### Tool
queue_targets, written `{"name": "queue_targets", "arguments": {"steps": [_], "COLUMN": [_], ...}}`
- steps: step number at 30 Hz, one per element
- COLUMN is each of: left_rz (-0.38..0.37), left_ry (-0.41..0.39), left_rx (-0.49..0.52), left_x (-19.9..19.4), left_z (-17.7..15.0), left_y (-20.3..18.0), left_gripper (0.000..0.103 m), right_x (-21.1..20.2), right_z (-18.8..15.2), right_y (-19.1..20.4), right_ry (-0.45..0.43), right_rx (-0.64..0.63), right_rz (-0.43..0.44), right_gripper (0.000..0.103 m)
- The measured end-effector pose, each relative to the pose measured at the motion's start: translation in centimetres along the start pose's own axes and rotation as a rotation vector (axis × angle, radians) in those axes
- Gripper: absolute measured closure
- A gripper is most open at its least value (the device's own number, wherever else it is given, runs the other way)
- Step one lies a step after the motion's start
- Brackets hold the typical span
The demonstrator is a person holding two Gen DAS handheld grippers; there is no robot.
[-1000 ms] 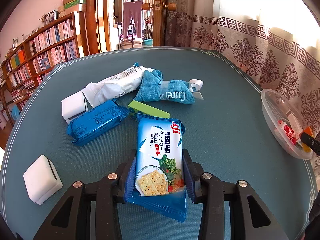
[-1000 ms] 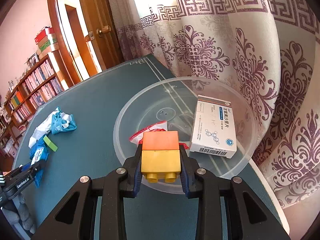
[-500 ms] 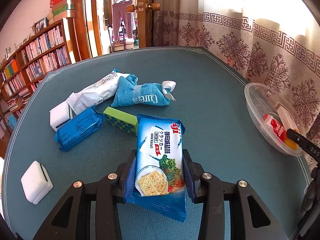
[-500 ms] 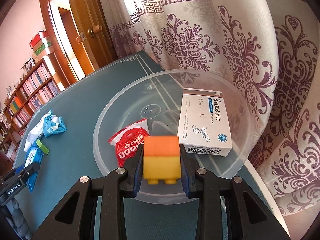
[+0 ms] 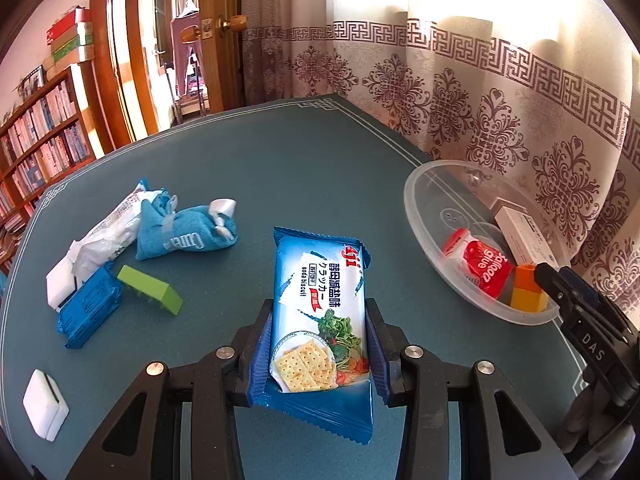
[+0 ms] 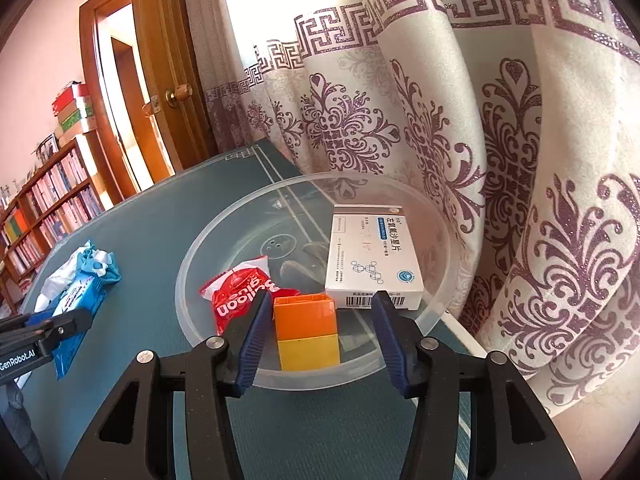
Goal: Organize objects
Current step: 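Carry the cracker packet and brick to the clear bowl with both grippers, then release the brick and cracker packet into the clear bowl with both grippers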
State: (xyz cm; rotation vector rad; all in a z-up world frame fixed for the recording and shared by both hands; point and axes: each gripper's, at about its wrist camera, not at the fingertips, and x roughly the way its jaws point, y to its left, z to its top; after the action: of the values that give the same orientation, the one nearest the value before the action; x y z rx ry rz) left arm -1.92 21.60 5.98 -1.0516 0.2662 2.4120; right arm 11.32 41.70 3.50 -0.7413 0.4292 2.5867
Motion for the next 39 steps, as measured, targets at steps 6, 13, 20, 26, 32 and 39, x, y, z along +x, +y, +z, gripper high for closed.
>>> {"name": "queue_targets", "arguments": {"steps": [6,13,20,26,32,39], "left_rz": [-0.081,-0.142,-0.19,-0.207,-0.159,-0.104], "left_ry": [0.005,-0.013,-0.001,-0.037,-0.066,-0.048], "left_rx": [0.026,0.079,0.103,0.098,0.076,0.014], "left_x": [1.0,2.4,4.3,4.5,3.9,4.0], "left_z": [2.2,4.8,6.4,6.3,5.8,4.7], "left_y": [-2.7,-6.2,-8.4,-9.0,-7.8,-6.0], "left_gripper": [0.059,0.059,0.059,0.021,0.016,0.008], "right_x": [-0.5,-0.7,-0.9,-0.9,-0.9,-0.8], "right_z": [0.1,0.0,-0.1,-0.1,-0.1,0.0], "right_y": [-0.7,-1.3,-1.5,-1.6,-1.5,-1.4], "right_ry": [-0.03,-0.043,-0.053,-0.055,-0.057,-0.064], "right_rx": [0.038,0.069,0.077,0.076,0.075,0.07], "right_rz": [-0.001,-0.016,-0.027,-0.03,-0.031,-0.034], "right_gripper": [0.046,0.044,0.044,0.044,0.044,0.044]}}
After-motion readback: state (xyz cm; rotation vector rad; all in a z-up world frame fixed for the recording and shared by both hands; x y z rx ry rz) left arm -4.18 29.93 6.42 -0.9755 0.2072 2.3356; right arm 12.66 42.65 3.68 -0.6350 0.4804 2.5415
